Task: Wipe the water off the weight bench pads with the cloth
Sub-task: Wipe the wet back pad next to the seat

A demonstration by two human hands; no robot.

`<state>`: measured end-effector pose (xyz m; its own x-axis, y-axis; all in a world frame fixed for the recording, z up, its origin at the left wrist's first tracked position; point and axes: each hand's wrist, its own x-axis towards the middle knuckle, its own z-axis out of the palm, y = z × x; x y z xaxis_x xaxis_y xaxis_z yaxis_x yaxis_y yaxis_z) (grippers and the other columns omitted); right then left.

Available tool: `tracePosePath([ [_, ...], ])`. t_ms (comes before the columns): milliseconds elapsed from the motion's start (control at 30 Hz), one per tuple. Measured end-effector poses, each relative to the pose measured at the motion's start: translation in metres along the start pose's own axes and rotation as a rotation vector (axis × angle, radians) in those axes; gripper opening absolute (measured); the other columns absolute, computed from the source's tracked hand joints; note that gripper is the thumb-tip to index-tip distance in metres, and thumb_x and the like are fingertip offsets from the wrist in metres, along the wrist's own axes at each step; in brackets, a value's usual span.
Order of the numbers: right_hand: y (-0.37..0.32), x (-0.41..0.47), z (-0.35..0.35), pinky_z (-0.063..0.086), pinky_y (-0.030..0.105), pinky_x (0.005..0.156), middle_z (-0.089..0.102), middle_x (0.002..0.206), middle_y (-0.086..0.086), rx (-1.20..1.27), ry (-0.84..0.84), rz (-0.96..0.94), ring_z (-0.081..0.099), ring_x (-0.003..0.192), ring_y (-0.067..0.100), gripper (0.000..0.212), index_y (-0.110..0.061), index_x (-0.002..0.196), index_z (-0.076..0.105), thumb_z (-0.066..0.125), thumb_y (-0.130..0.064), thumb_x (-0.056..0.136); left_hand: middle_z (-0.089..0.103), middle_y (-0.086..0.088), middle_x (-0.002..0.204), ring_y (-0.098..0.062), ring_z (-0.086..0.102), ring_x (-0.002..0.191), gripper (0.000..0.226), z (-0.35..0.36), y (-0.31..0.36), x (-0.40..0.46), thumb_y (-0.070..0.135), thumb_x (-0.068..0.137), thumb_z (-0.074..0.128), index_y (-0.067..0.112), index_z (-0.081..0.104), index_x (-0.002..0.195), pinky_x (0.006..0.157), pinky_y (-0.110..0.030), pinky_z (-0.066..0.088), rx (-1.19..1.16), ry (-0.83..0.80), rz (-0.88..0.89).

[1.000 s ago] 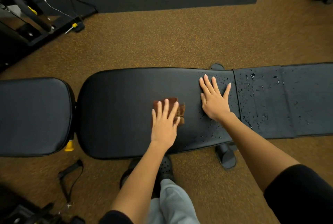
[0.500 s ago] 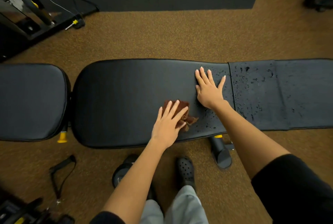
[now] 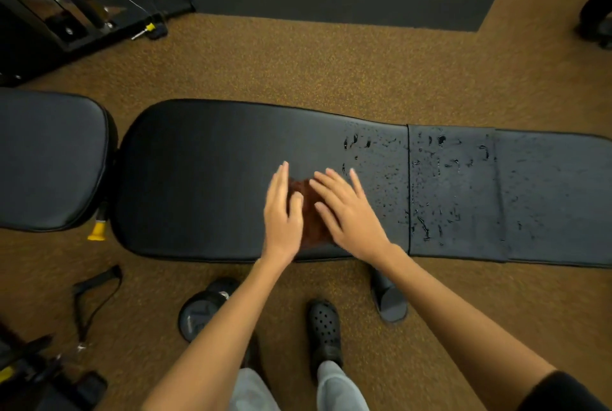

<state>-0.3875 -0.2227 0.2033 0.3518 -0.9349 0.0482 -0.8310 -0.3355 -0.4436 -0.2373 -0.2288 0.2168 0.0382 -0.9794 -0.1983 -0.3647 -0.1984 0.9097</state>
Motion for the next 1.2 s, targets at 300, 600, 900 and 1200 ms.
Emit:
tracePosePath([
  [300,-0.043,-0.004,0.039,0.002,0.051,0.121,0.017,0.161,0.009,-0.183,-0.238,0.165,0.007,0.15,0.025,0.073,-0.011,0.153,0.019,0.021,-0.056,0.096,-0.015,0.0,0.159,-0.023,-0.017,0.145,0.055,-0.027,-0.037,0.018,0.032,0.104,0.02,0.023,-0.007,0.151,0.114,-0.055,-0.004,0.847,-0.415,-0.073],
  [600,0.005,-0.055,0.012,0.01,0.05,0.121,0.019,0.161,0.001,-0.283,-0.275,-0.144,0.011,0.15,0.022,0.064,-0.018,0.154,0.021,0.033,-0.052,0.101,-0.026,0.002,0.156,-0.021,-0.027,0.142,0.053,-0.012,-0.044,0.001,0.041,0.102,0.007,0.032,-0.018,0.147,0.111,-0.057,-0.015,0.883,-0.386,-0.025],
  [900,0.019,-0.02,0.008,0.014,0.053,0.119,0.03,0.157,0.004,-0.298,-0.114,0.15,0.02,0.148,0.024,0.059,-0.013,0.151,0.03,0.034,-0.043,0.1,-0.032,0.002,0.153,-0.018,-0.033,0.139,0.053,0.015,-0.037,-0.006,0.037,0.103,0.008,0.031,-0.024,0.144,0.11,-0.056,-0.019,0.905,-0.41,0.025],
  [1200,0.019,-0.056,-0.001,0.009,0.057,0.119,0.02,0.16,-0.003,-0.253,-0.264,-0.104,0.01,0.15,0.019,0.064,-0.02,0.153,0.023,0.036,-0.05,0.099,-0.02,0.005,0.158,-0.014,-0.025,0.142,0.051,0.015,-0.033,-0.007,0.036,0.103,0.009,0.034,-0.013,0.148,0.113,-0.057,-0.014,0.846,-0.353,0.003],
])
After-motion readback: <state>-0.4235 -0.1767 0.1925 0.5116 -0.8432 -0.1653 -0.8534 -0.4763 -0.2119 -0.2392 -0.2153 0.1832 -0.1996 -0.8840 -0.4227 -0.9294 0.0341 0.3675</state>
